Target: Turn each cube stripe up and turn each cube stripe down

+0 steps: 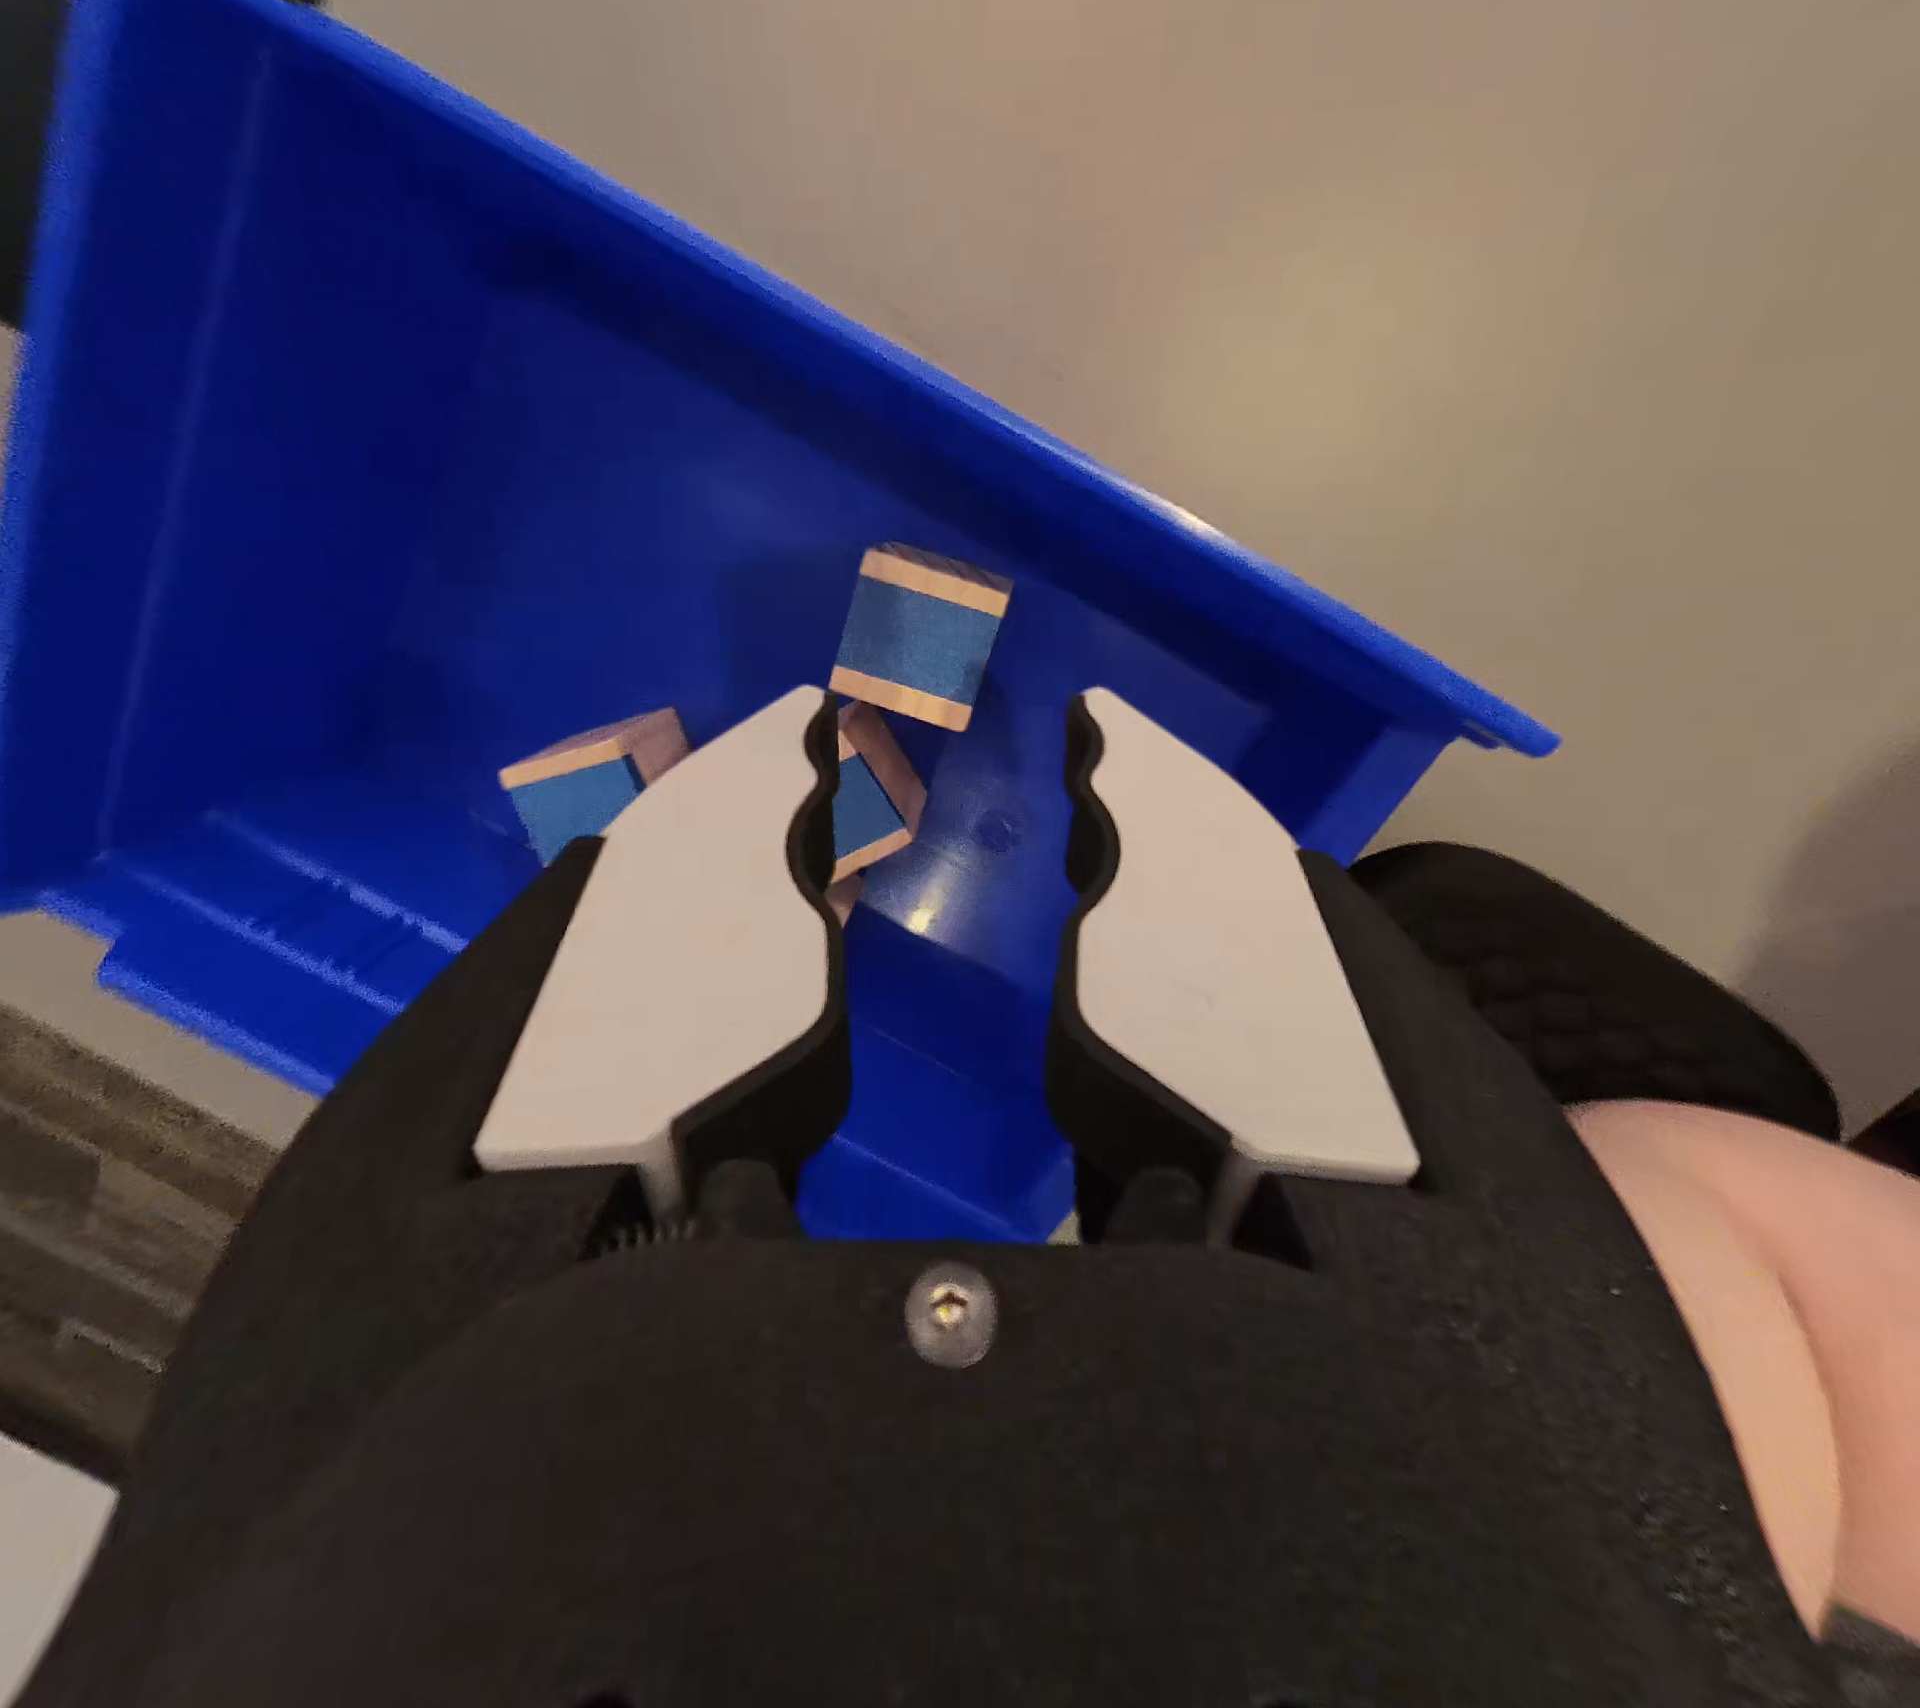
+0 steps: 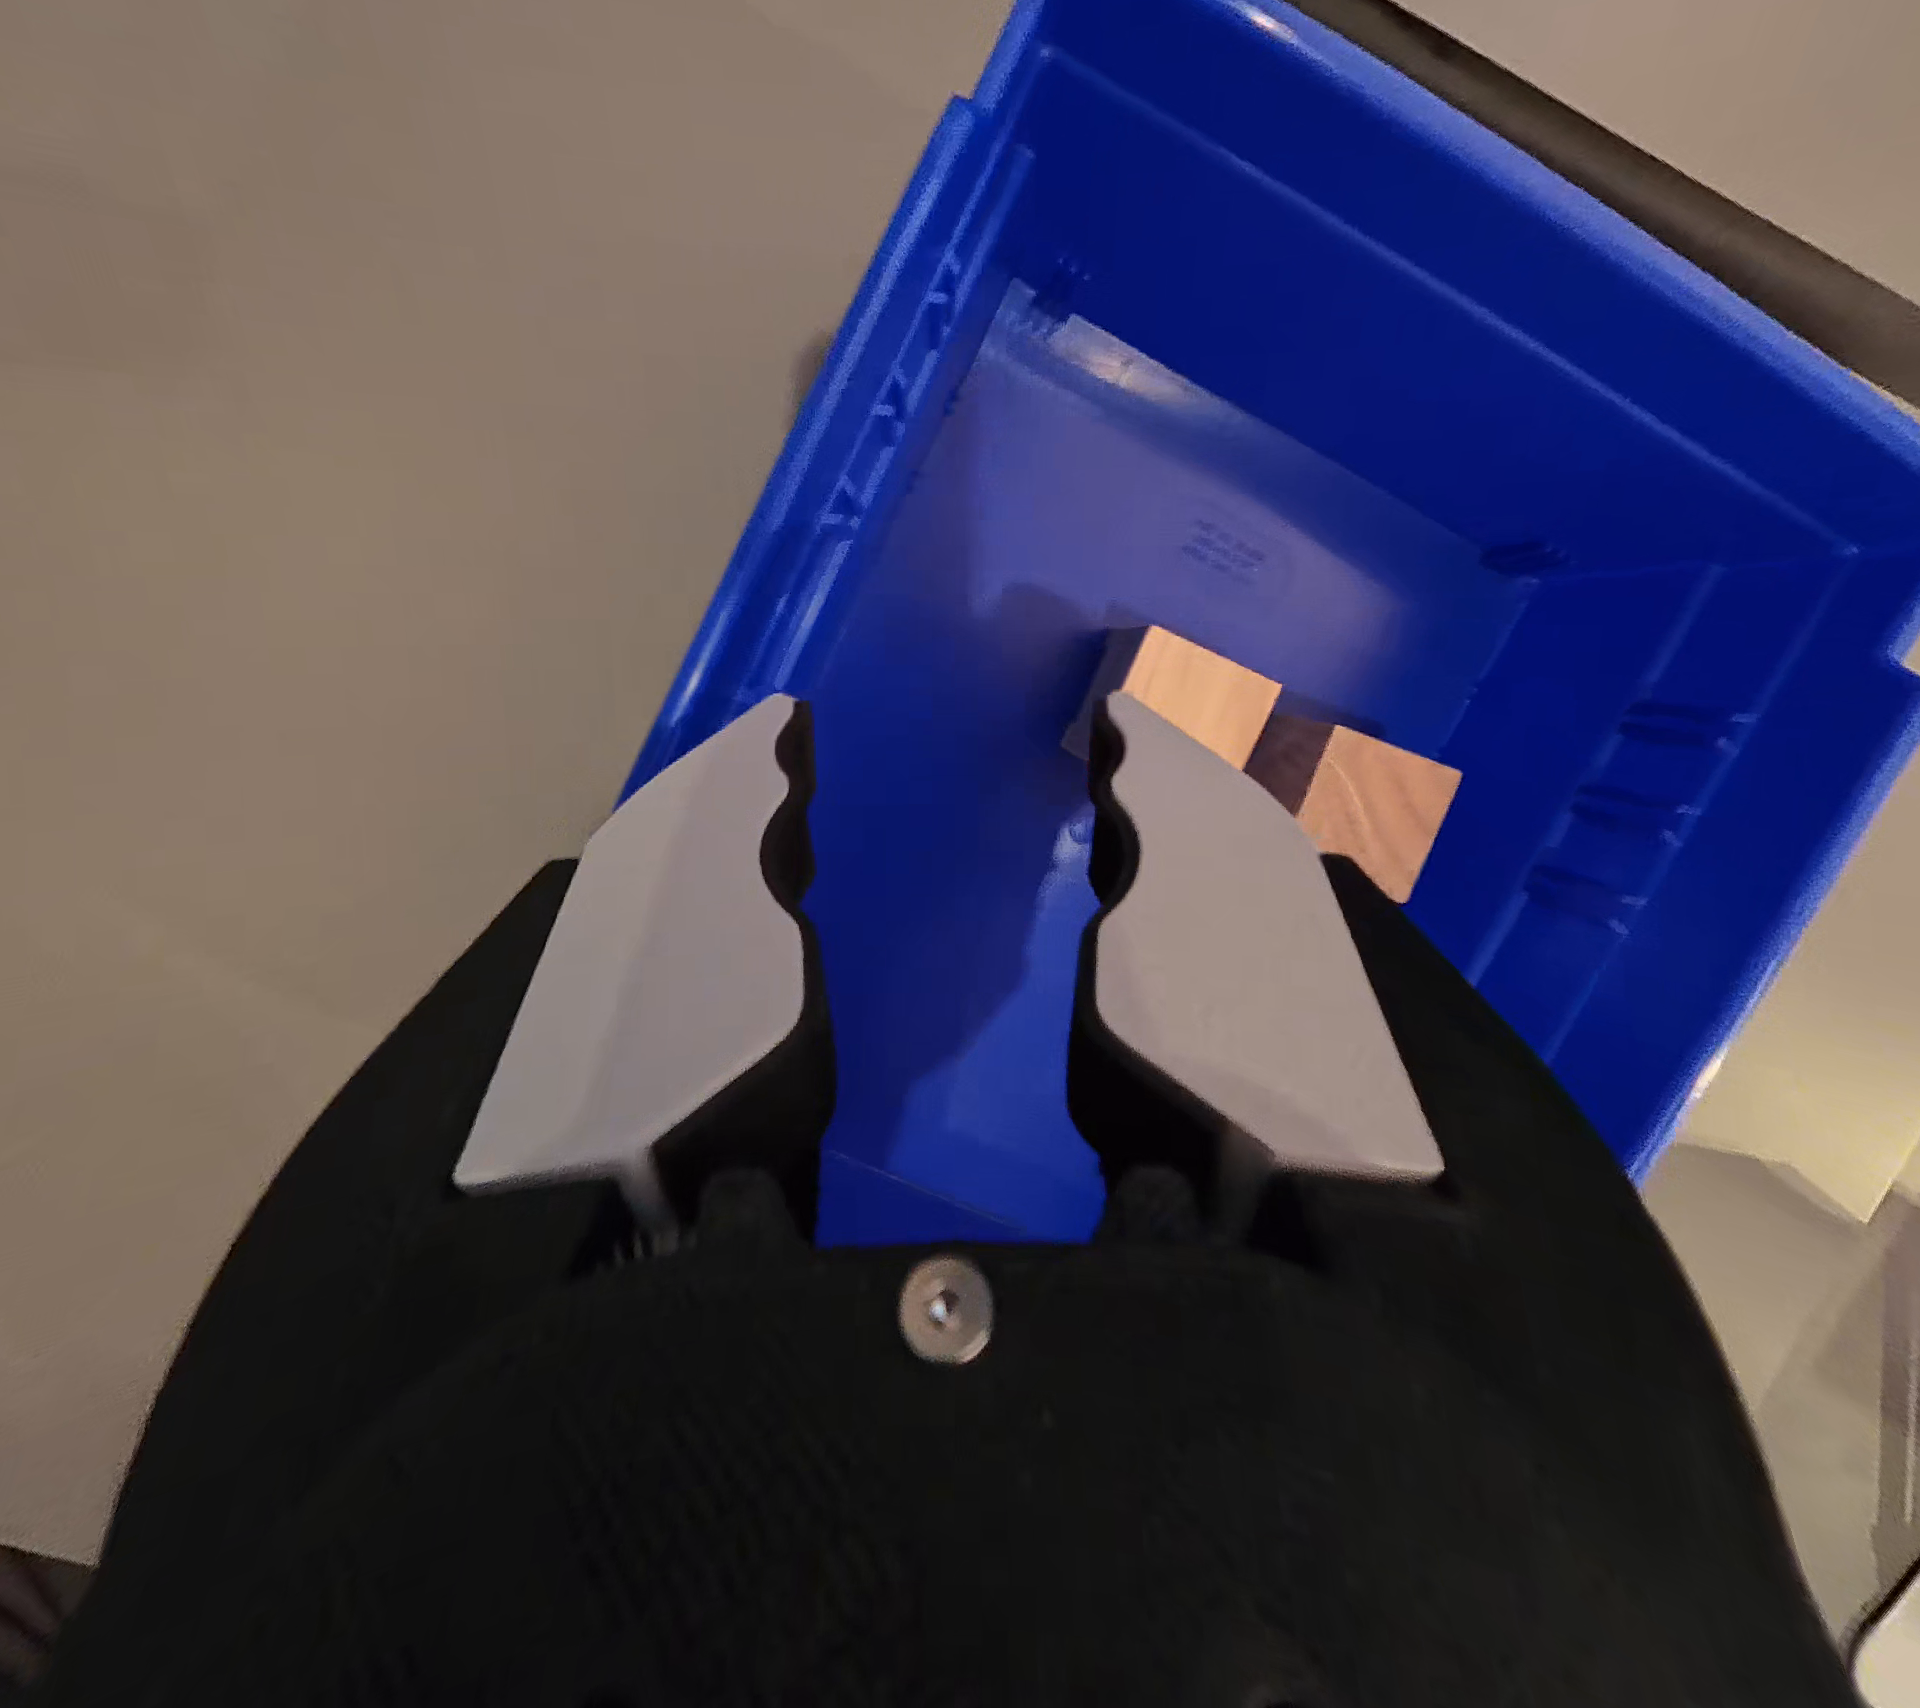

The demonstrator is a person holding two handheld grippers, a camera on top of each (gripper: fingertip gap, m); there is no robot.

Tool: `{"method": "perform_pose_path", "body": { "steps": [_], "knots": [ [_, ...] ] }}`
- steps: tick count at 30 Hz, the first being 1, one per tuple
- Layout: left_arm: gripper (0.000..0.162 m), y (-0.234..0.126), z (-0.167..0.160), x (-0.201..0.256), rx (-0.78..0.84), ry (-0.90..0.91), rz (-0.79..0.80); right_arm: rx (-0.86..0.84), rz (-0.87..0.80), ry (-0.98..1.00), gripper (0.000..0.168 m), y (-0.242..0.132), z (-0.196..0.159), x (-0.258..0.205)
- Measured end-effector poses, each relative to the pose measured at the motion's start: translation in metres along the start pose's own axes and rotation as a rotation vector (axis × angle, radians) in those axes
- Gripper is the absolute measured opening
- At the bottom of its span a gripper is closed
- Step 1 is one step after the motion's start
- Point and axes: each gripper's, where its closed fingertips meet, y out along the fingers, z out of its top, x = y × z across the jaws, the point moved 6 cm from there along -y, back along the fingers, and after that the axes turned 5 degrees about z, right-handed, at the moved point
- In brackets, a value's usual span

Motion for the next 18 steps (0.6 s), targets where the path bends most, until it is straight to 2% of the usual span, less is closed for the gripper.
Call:
{"method": "perform_pose_path", "body": {
  "steps": [3, 9, 18],
  "knots": [
    [0.045, 0.023, -0.006, 0.0, -0.047, 0.053, -0.091, -0.02, 0.006, -0.024, 0.053, 0.002, -0.001, -0.006],
    [0.049, 0.052, -0.007, -0.004, -0.092, 0.072, -0.17, -0.052, 0.029, -0.037, 0.049, 0.002, -0.004, -0.014],
    [0.055, 0.086, -0.015, -0.01, -0.282, 0.072, -0.129, -0.04, -0.015, -0.01, 0.05, -0.009, -0.007, -0.004]
  ]
}}
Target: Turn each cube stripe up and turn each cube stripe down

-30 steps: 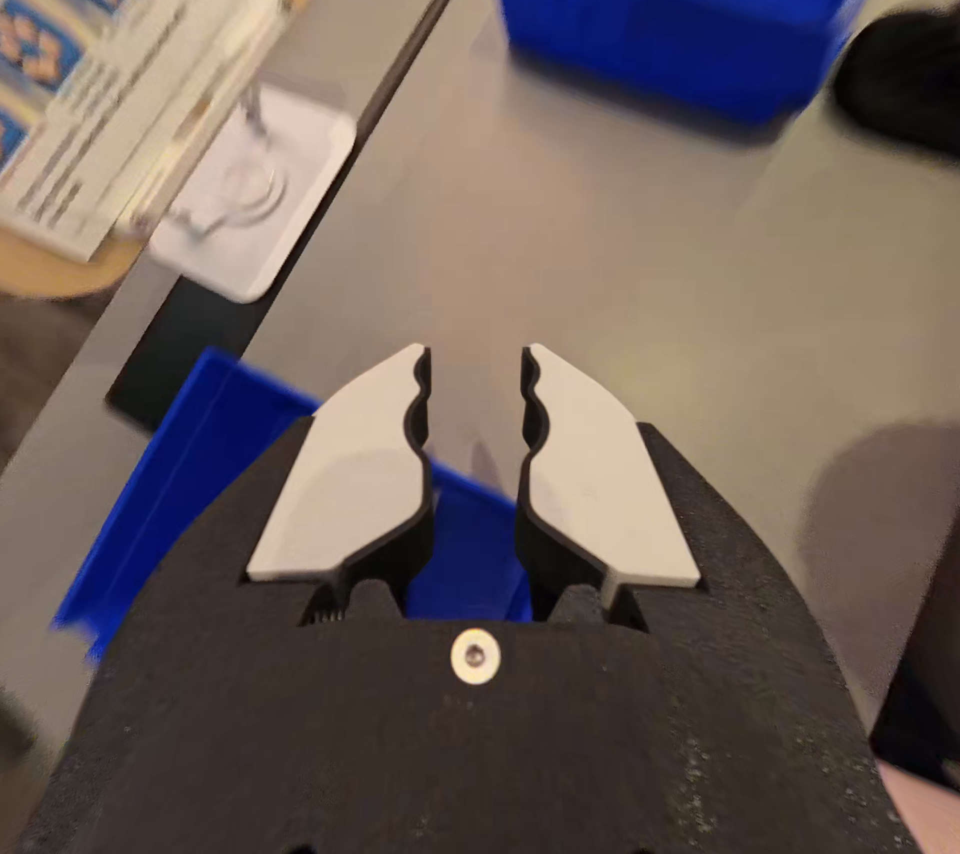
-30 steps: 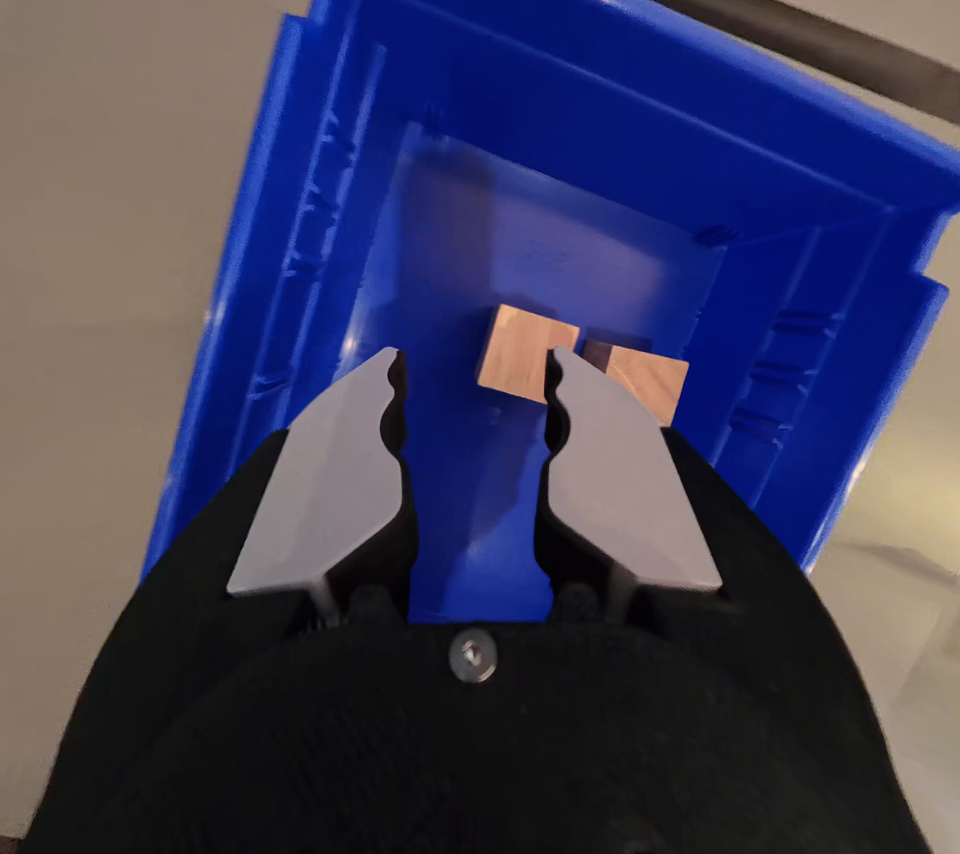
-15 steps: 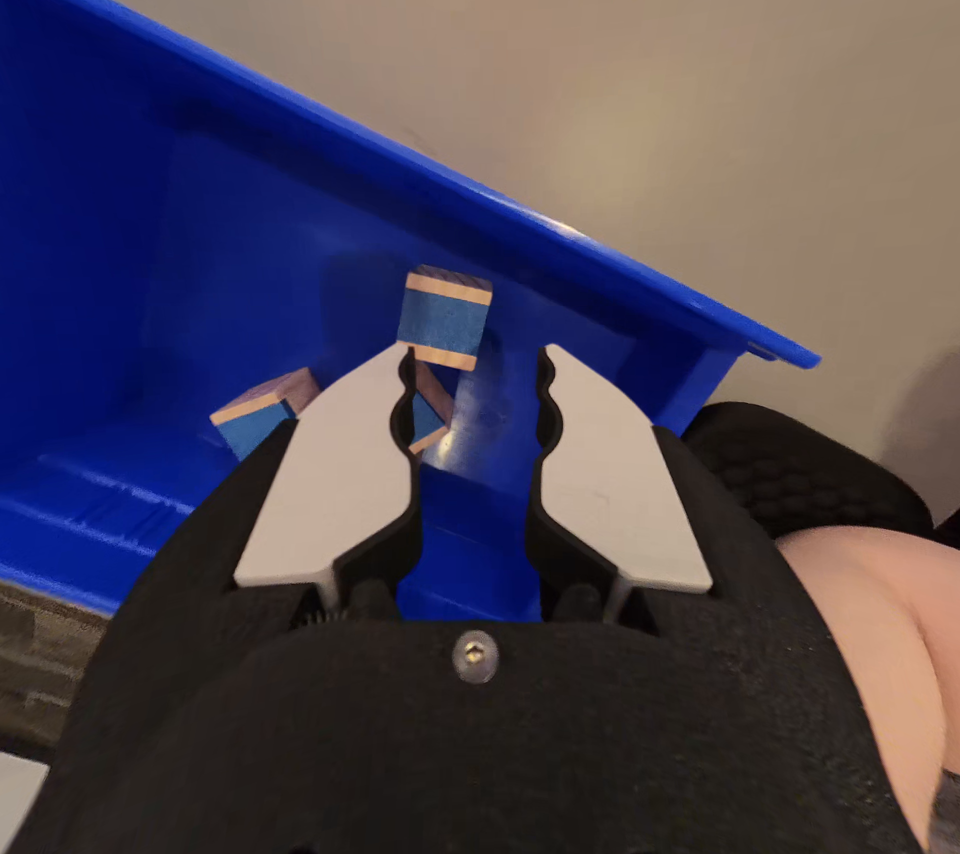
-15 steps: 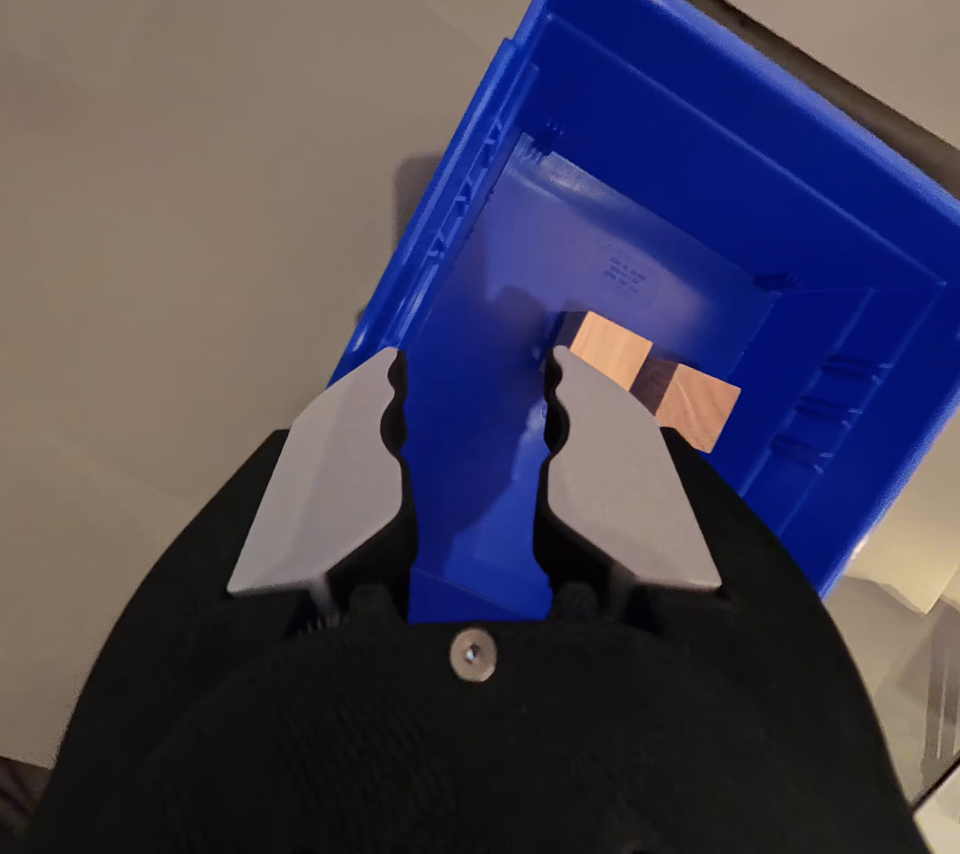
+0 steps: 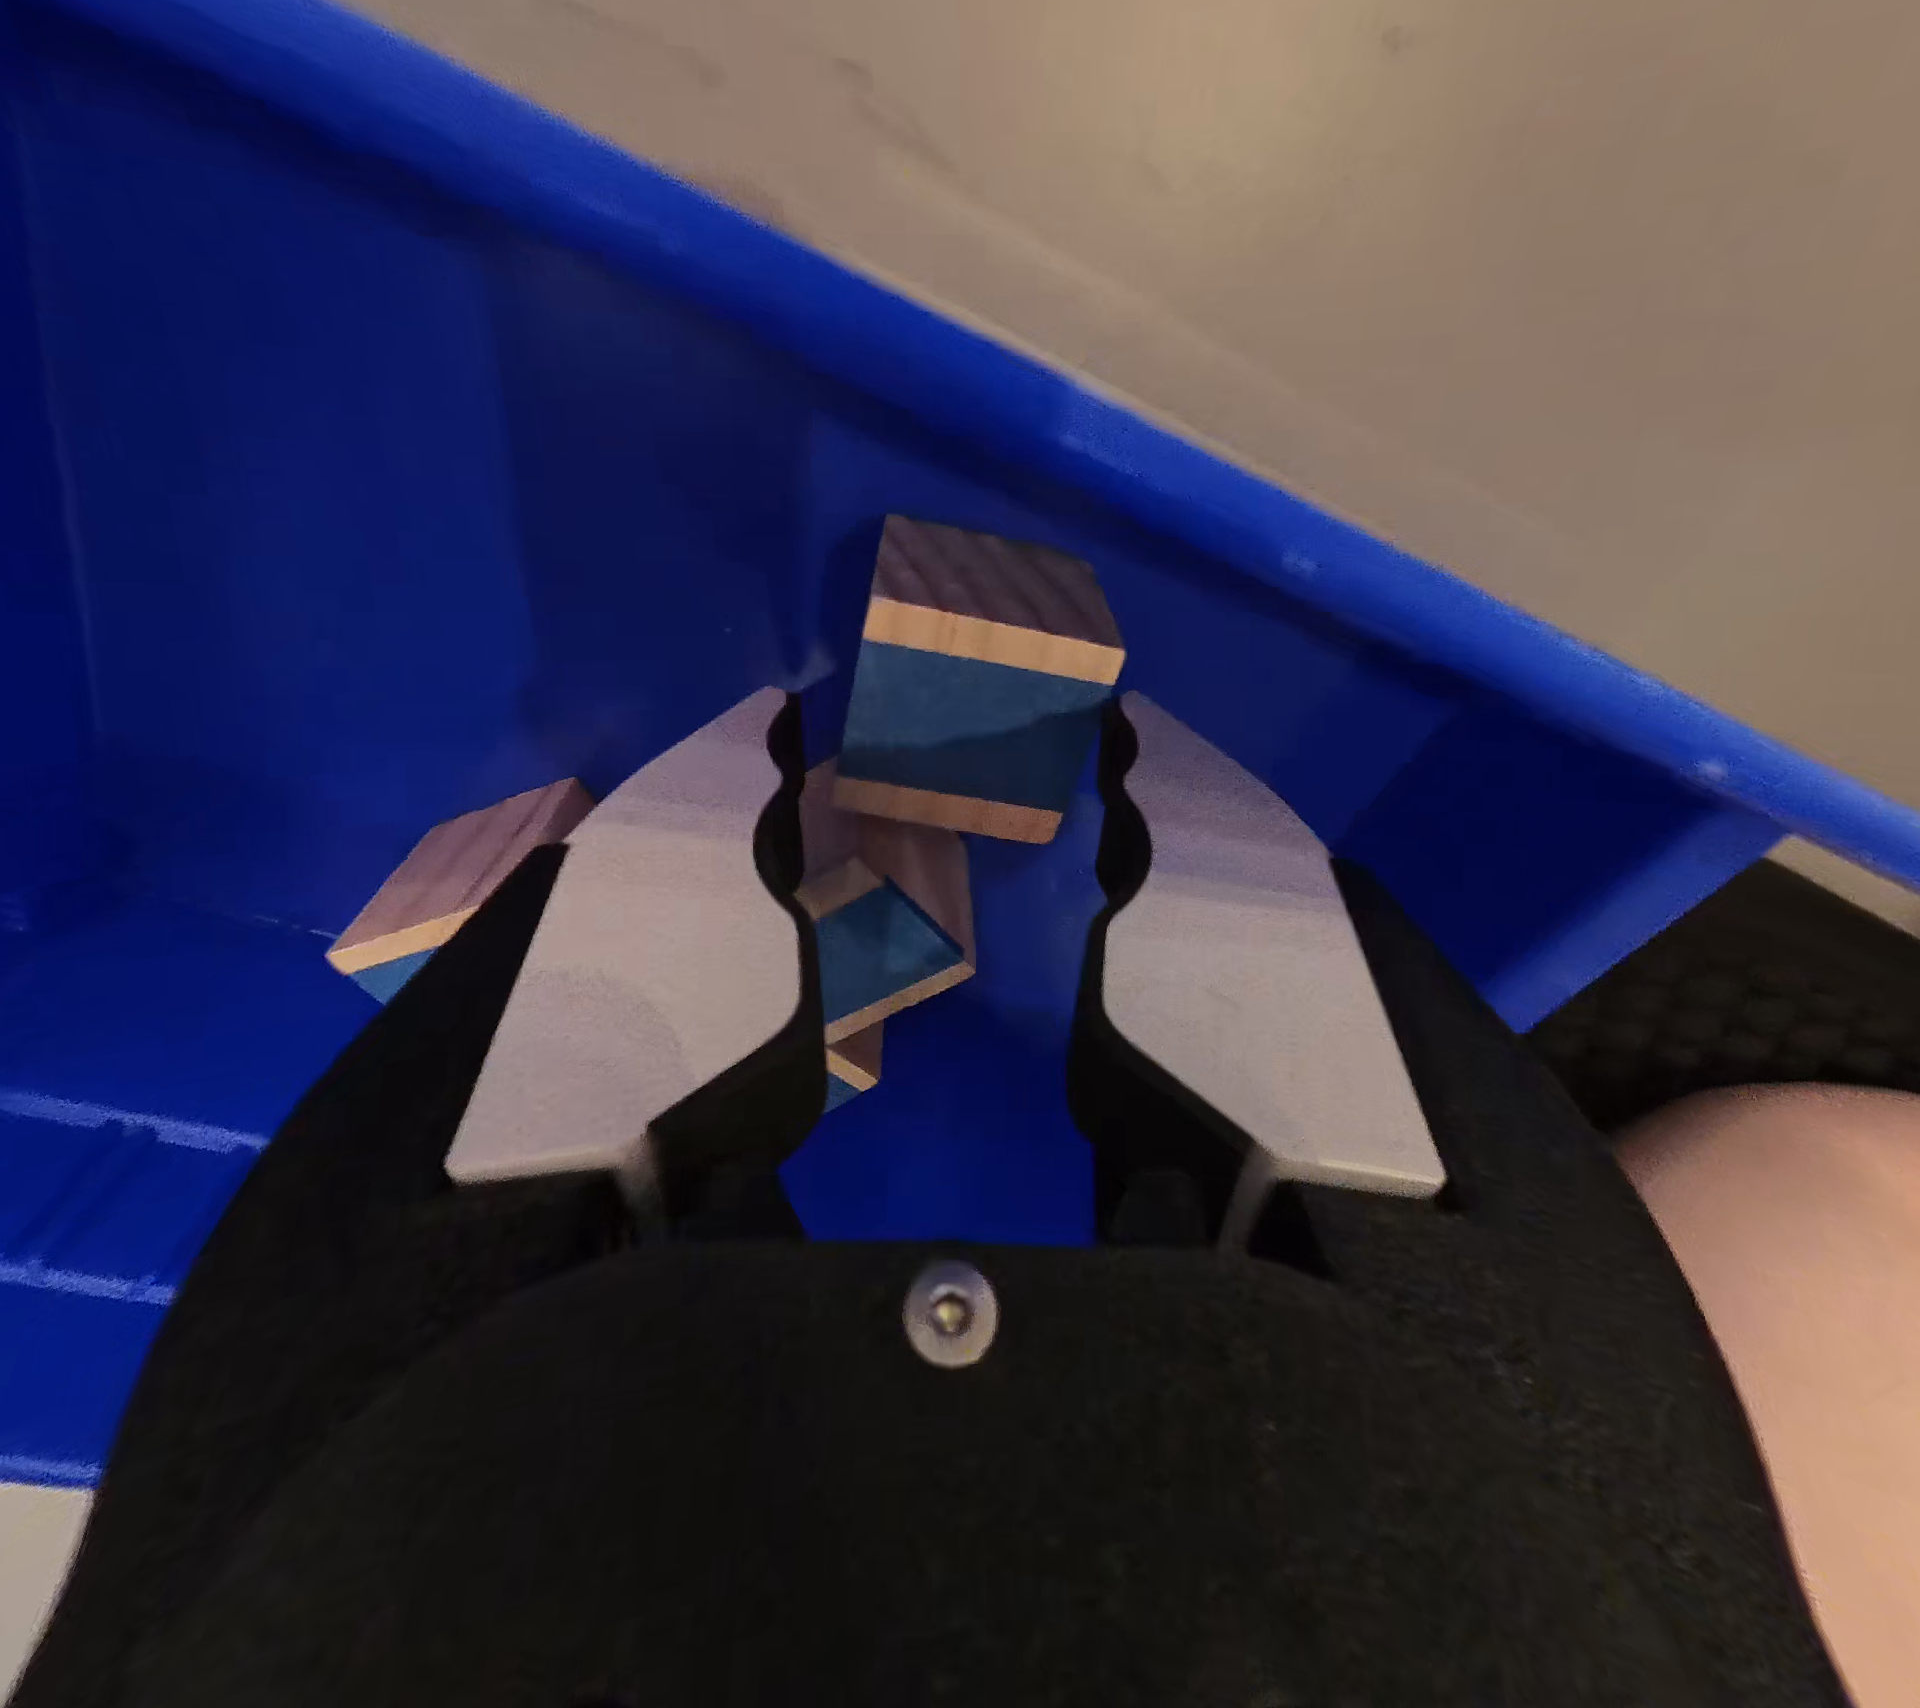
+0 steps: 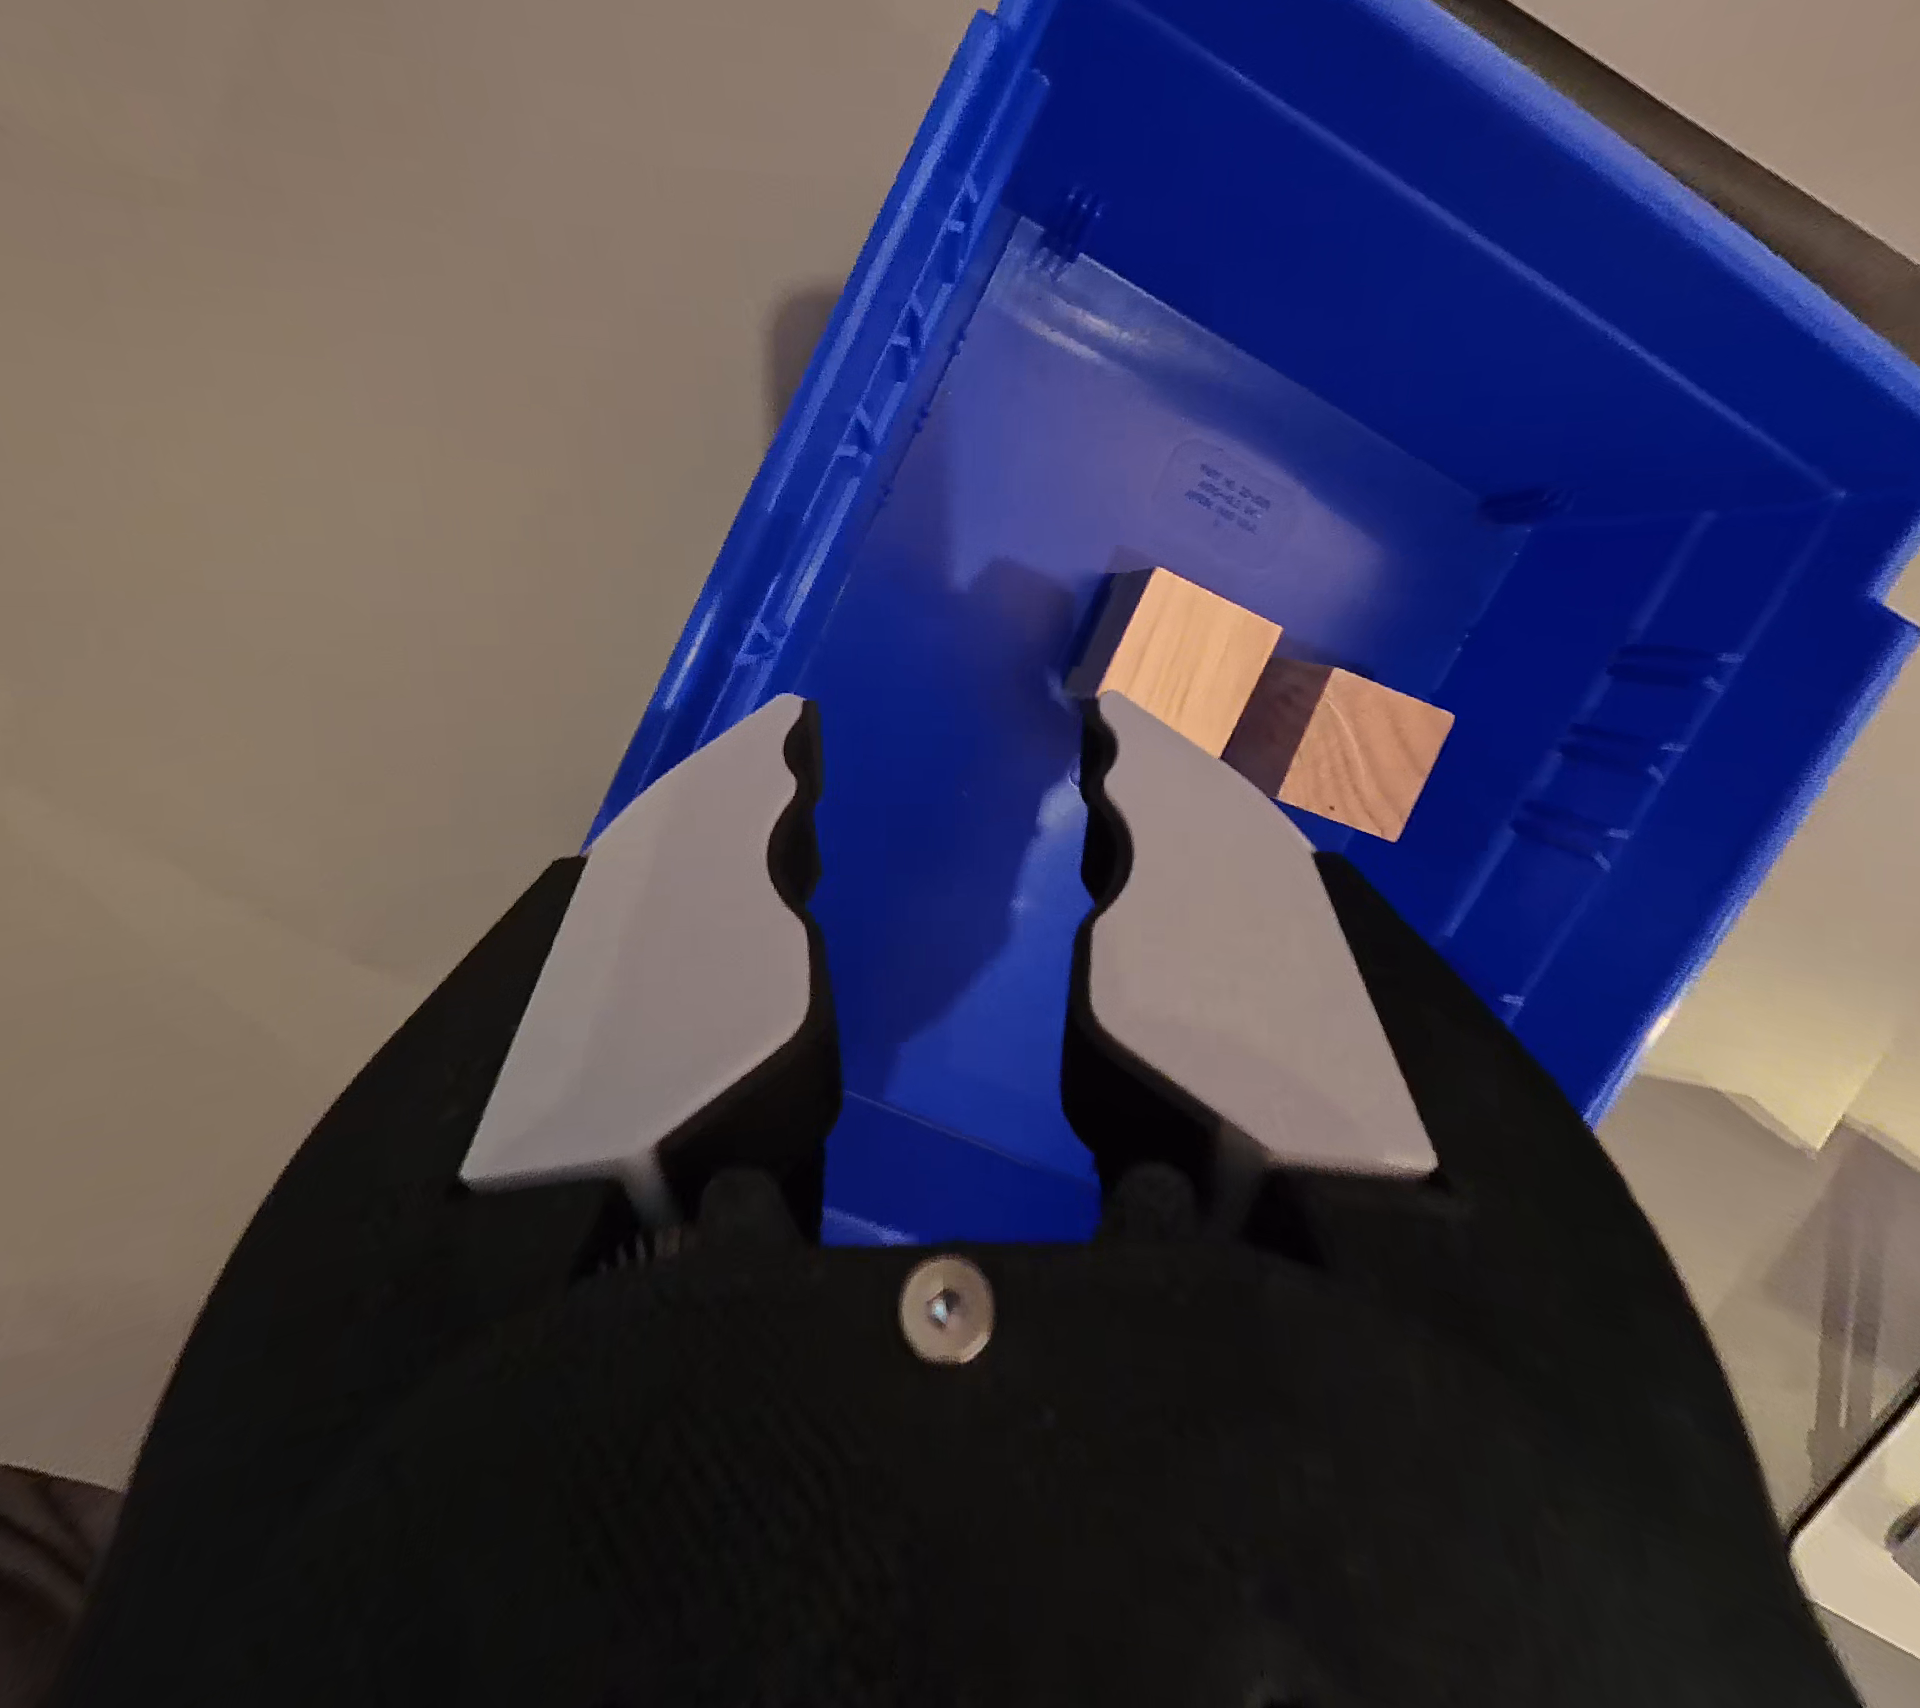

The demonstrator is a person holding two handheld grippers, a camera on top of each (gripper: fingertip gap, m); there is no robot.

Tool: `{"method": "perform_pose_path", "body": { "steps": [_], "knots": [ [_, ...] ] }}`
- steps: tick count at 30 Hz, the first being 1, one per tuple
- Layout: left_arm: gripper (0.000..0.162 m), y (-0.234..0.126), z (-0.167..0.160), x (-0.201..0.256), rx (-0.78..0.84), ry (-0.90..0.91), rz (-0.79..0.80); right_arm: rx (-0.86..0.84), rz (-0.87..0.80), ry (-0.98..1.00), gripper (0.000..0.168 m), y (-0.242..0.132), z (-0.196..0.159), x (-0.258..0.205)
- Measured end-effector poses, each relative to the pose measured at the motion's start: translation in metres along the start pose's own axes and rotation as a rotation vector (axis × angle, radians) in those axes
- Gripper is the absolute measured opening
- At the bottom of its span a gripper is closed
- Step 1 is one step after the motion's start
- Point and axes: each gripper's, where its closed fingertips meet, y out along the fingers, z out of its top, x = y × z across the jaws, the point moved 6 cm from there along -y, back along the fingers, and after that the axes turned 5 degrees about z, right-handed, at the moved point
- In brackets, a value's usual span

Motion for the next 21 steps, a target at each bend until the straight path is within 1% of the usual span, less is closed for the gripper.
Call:
{"method": "perform_pose_path", "body": {
  "steps": [2, 4, 6, 8, 9, 11, 14, 15, 17, 18, 19, 21],
  "knots": [
    [0.049, 0.005, 0.0, 0.001, -0.034, 0.007, -0.012, -0.001, -0.002, 0.0, 0.05, -0.001, -0.001, 0.0],
    [0.048, 0.004, 0.003, 0.001, -0.039, 0.029, 0.015, -0.008, -0.008, -0.002, 0.05, -0.002, -0.001, 0.0],
    [0.048, -0.002, 0.003, -0.003, -0.032, 0.038, 0.076, -0.008, -0.024, -0.006, 0.05, -0.004, -0.002, 0.001],
    [0.048, -0.014, 0.001, -0.012, 0.0, 0.012, 0.164, 0.007, -0.043, -0.007, 0.05, -0.008, -0.001, 0.001],
    [0.048, -0.025, 0.0, -0.017, 0.045, -0.012, 0.207, 0.023, -0.059, -0.01, 0.05, -0.012, 0.001, 0.001],
    [0.047, -0.051, -0.001, -0.026, 0.191, -0.073, 0.284, 0.077, -0.108, -0.021, 0.05, -0.023, 0.005, 0.0],
    [0.047, -0.097, 0.009, -0.032, 0.519, -0.158, 0.334, 0.219, -0.186, -0.083, 0.049, -0.044, 0.019, -0.012],
    [0.047, -0.112, 0.015, -0.032, 0.634, -0.183, 0.317, 0.277, -0.219, -0.113, 0.049, -0.05, 0.025, -0.019],
    [0.047, -0.138, 0.029, -0.022, 0.85, -0.231, 0.199, 0.407, -0.297, -0.212, 0.047, -0.062, 0.039, -0.038],
    [0.047, -0.15, 0.038, -0.014, 0.955, -0.246, 0.105, 0.477, -0.312, -0.303, 0.047, -0.066, 0.046, -0.054],
    [0.047, -0.162, 0.048, -0.003, 1.058, -0.247, -0.014, 0.553, -0.311, -0.436, 0.047, -0.069, 0.053, -0.074],
    [0.047, -0.181, 0.067, 0.022, 1.231, -0.226, -0.303, 0.733, -0.313, -0.693, 0.047, -0.073, 0.058, -0.115]
  ]
}}
